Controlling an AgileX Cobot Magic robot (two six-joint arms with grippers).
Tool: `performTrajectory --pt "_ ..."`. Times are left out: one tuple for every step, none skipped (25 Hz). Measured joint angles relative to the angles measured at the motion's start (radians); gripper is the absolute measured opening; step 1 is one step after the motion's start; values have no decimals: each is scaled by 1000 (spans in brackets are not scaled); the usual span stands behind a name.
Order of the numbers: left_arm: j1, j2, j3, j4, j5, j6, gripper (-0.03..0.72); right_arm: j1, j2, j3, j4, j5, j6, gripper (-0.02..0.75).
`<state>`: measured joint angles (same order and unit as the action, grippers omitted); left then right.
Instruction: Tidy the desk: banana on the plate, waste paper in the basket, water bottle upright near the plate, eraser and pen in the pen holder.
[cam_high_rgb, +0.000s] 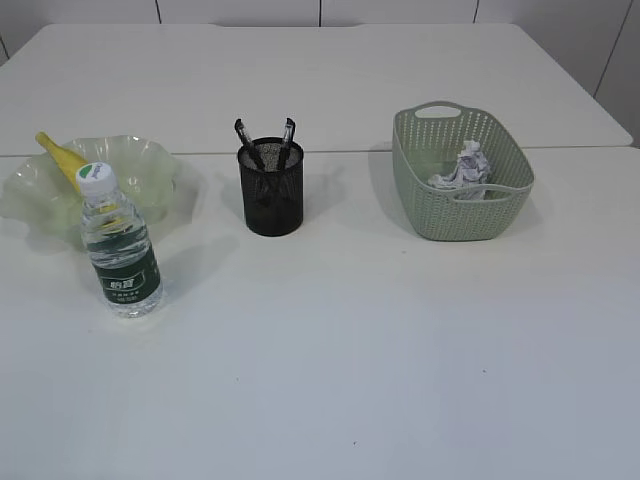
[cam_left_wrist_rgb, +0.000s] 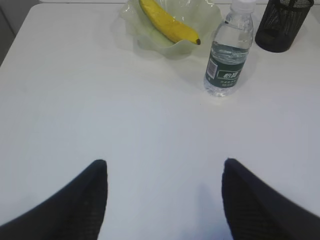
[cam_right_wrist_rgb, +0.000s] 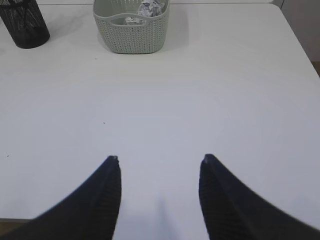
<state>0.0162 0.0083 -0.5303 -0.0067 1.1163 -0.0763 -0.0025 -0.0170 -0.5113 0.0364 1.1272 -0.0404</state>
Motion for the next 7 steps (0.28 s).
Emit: performTrajectory --pt "0 0 0 0 0 0 506 0 0 0 0 0 0 378" --pt "0 0 0 0 0 0 506 0 0 0 0 0 0 378" --pt "0 0 0 0 0 0 506 0 0 0 0 0 0 378" --pt "0 0 0 0 0 0 506 0 0 0 0 0 0 378" --pt "0 0 0 0 0 0 505 0 0 0 0 0 0 378" --pt "0 0 0 0 0 0 501 0 0 0 0 0 0 378" --pt "0 0 0 0 0 0 497 0 0 0 0 0 0 378"
